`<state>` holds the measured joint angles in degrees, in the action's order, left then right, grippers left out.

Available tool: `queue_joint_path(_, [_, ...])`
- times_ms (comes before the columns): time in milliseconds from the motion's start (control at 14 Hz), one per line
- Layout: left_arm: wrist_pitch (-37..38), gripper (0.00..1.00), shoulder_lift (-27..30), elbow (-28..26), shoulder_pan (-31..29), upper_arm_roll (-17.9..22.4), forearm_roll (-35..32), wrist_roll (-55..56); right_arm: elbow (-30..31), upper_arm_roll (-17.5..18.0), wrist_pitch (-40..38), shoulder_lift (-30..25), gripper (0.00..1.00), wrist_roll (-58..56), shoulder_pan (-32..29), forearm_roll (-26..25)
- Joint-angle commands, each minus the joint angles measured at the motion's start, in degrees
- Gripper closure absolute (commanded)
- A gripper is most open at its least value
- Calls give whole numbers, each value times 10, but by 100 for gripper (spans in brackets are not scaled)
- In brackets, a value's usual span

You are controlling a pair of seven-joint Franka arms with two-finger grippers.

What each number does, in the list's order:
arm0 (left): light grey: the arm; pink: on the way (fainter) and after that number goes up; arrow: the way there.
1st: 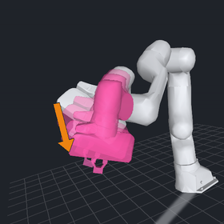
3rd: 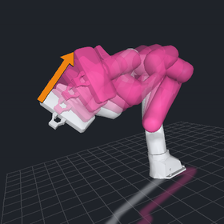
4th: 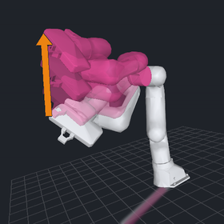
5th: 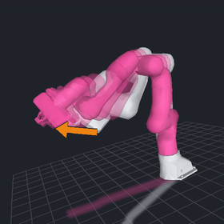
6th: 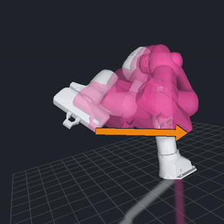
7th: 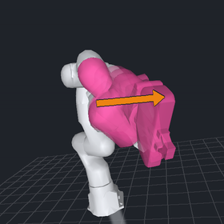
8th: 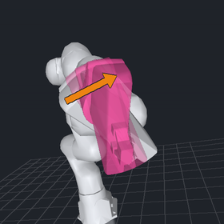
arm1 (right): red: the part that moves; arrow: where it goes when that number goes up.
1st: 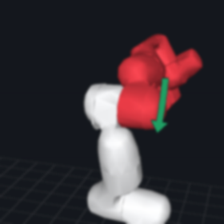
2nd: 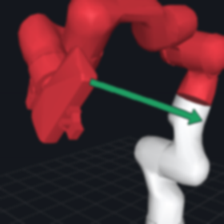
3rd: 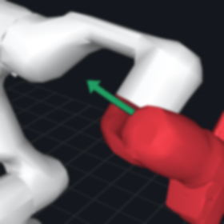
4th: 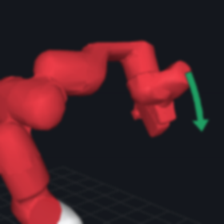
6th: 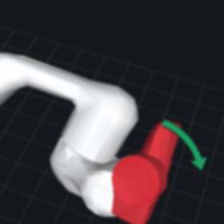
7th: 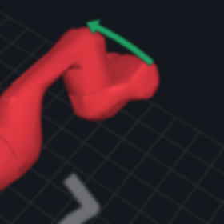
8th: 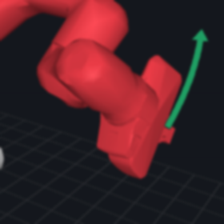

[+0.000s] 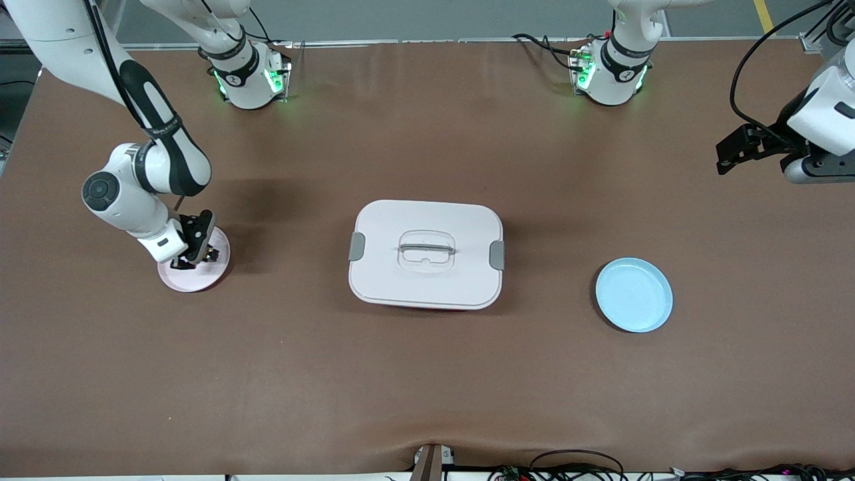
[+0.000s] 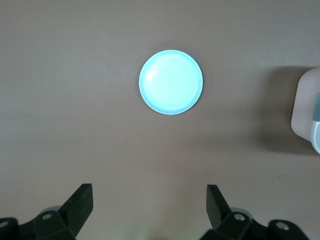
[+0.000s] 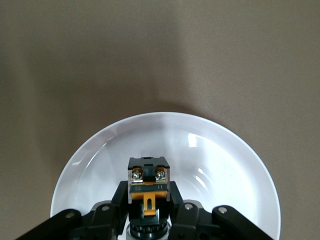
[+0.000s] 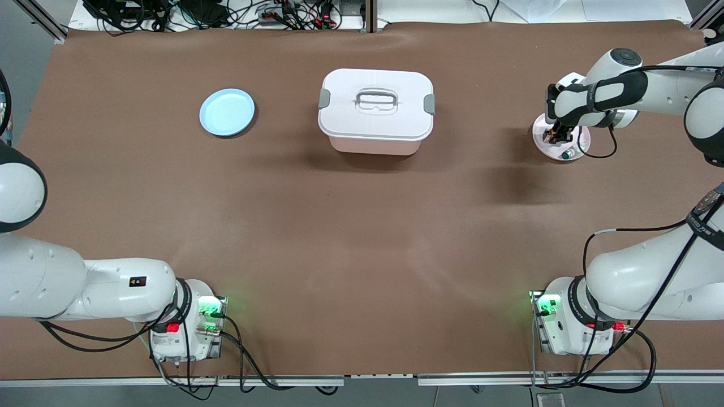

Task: Transfer orange switch to right arm and place
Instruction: 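Lower the switch onto the white plate and open the right gripper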

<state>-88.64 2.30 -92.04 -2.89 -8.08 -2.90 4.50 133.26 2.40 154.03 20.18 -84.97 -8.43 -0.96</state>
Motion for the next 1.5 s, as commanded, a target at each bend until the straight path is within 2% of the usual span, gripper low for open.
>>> queue_joint_path(0, [-6,0,1,-1,1,1,9,0,3,10,5,-1,51,-9,-18,-5])
queue_joint_path(71, [-6,0,1,0,0,1,10,0,3,11,5,-2,15,-9,-18,-5])
queue_joint_path(143, [-7,0,0,6,0,1,10,0,3,11,3,-3,0,-12,-18,-5])
queue_joint_path(429, [-7,0,-19,29,8,0,16,0,1,11,-10,-15,0,-12,-16,-5])
queue_joint_path(857, [-20,0,-30,28,8,0,23,1,-47,14,-126,-58,0,37,-16,3])
queue_joint_path(1143, [-19,0,-30,28,8,-2,23,2,-78,15,-181,-74,0,247,-16,4])
queue_joint_path(1429, [-19,0,-30,28,8,-2,23,2,-84,15,-187,-75,0,557,-16,4])
